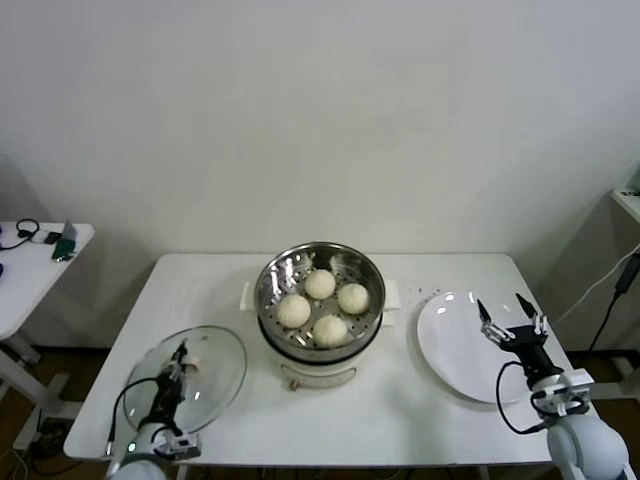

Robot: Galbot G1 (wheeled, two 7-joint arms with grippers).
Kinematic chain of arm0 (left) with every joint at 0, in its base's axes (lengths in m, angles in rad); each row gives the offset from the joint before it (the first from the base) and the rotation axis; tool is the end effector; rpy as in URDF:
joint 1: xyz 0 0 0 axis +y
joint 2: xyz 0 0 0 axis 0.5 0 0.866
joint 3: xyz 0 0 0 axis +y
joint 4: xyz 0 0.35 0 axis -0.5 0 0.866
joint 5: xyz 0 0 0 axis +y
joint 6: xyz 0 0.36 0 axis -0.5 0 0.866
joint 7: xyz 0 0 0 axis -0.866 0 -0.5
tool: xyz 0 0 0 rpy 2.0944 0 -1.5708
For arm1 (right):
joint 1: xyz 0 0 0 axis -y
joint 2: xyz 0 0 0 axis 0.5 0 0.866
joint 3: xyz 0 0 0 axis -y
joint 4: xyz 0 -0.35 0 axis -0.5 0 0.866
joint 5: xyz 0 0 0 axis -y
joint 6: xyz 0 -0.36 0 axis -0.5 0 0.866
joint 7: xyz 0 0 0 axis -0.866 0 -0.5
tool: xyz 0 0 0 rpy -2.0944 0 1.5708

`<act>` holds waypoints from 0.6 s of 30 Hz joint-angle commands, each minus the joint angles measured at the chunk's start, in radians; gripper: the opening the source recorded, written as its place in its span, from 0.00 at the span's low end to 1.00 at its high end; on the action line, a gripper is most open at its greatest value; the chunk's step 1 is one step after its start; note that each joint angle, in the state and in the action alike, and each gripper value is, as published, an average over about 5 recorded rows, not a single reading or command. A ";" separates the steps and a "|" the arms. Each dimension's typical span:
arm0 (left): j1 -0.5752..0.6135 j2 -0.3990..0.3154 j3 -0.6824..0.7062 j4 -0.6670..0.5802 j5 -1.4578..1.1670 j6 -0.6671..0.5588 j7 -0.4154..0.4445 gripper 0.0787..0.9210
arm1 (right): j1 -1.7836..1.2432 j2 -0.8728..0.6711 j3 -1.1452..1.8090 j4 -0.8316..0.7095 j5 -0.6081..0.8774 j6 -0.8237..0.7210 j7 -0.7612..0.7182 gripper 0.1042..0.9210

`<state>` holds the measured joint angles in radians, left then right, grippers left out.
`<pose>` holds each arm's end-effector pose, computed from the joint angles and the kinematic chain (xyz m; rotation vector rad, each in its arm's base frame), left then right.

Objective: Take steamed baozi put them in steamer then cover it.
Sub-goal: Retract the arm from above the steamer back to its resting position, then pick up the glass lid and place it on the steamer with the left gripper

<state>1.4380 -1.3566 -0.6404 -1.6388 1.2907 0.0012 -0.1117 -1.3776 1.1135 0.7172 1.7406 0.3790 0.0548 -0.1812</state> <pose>0.2120 0.1101 -0.4218 -0.0772 -2.1102 -2.0360 0.2550 -0.1889 -0.3299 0.1442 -3.0817 0.1678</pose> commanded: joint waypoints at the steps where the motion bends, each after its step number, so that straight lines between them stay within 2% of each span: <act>1: 0.000 0.009 0.002 -0.028 -0.010 0.000 -0.005 0.17 | -0.001 0.002 0.004 0.000 -0.008 0.003 -0.001 0.88; 4: 0.006 0.014 0.001 -0.050 -0.014 0.003 -0.008 0.10 | 0.001 0.002 0.008 -0.002 -0.008 0.004 -0.001 0.88; 12: 0.060 0.041 -0.013 -0.185 -0.030 0.049 -0.009 0.08 | 0.005 -0.004 0.014 -0.014 -0.008 0.012 -0.002 0.88; 18: 0.132 0.078 -0.022 -0.368 -0.029 0.232 -0.002 0.08 | 0.024 -0.022 0.002 -0.033 -0.008 0.016 -0.002 0.88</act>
<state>1.4938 -1.3125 -0.6552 -1.7805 1.2603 0.0552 -0.1220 -1.3657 1.1024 0.7261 1.7193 0.3729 0.0693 -0.1834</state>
